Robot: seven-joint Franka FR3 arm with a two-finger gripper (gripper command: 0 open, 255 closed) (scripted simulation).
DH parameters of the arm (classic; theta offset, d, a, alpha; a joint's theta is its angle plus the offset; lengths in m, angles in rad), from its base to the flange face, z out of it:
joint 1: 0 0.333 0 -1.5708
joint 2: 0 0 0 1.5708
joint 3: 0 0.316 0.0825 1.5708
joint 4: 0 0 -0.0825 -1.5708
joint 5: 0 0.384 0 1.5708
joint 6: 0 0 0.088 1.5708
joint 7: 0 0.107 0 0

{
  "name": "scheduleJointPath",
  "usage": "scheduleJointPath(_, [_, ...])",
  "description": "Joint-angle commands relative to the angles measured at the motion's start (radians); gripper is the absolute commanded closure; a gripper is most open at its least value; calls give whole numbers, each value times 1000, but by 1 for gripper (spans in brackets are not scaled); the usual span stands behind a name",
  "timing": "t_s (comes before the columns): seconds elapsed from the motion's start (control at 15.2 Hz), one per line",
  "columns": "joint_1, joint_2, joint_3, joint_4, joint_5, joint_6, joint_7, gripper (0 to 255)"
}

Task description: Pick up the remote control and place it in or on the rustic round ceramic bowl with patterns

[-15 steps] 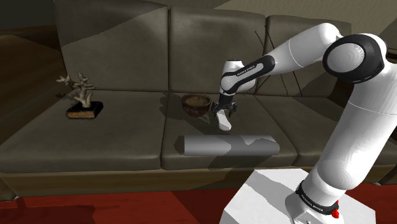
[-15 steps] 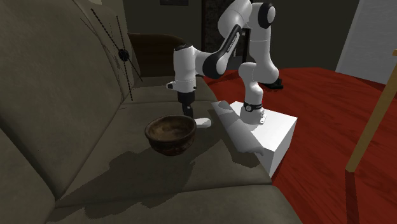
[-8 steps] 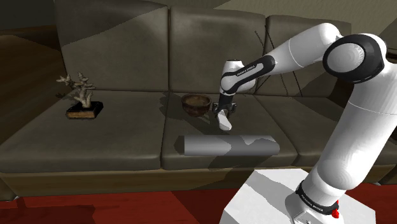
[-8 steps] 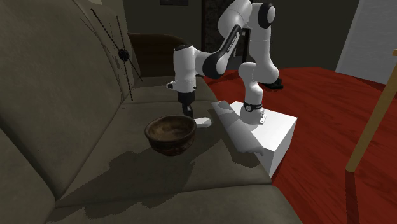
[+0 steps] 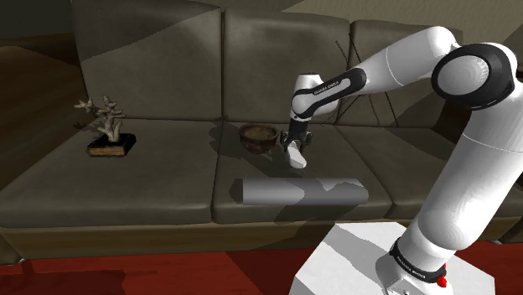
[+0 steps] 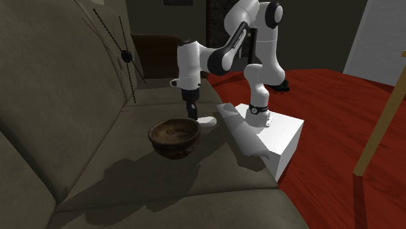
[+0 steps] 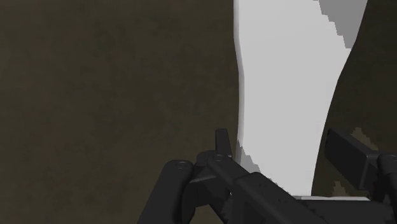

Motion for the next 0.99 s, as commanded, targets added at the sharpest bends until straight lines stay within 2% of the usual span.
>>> scheduleJointPath(0.0, [-1, -13, -1, 14, -1, -27, 0, 255])
scheduleJointPath(0.92, [-1, -91, -1, 117, -7, -207, 7, 255])
